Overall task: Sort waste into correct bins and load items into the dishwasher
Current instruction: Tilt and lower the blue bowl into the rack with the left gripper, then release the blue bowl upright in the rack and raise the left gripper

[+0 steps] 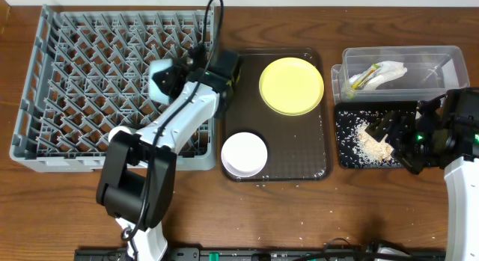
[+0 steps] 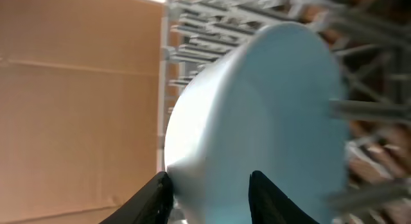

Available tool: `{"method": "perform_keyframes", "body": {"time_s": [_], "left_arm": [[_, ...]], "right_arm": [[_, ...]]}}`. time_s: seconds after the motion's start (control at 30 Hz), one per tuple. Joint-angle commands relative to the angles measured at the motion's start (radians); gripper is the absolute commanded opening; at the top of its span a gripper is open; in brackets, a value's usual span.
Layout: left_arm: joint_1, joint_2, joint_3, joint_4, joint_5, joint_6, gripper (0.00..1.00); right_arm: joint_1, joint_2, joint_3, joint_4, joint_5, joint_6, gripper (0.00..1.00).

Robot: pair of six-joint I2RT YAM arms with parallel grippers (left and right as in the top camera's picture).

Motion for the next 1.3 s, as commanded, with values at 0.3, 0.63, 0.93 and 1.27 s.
{"method": "perform_keyframes", "body": {"time_s": [0.3,0.63,0.93,1.27], "left_arm": [[-0.029,-0.036,0.002,-0.019,0.082,-0.011,0.56],[-0.099,-0.225,0.012,-0.010,0.545,-0.034,0.55],[0.149,-0.370,0.012,-0.060,0.862,-0.249,0.08],[0.542,-0.267,0.010,-0.015,1.324,-0.171,0.08]], "right_arm": [[0.009,-0.004,0.005,-0.003,-0.003,-0.017,0.88],[0.009,-0.004,0.005,-0.005,-0.003,-0.017,0.87],[0.009,-0.004,0.005,-0.010,-0.003,-0.017,0.87],[0.009,-0.004,0.005,-0.010,-0.003,-0.017,0.87]]}}
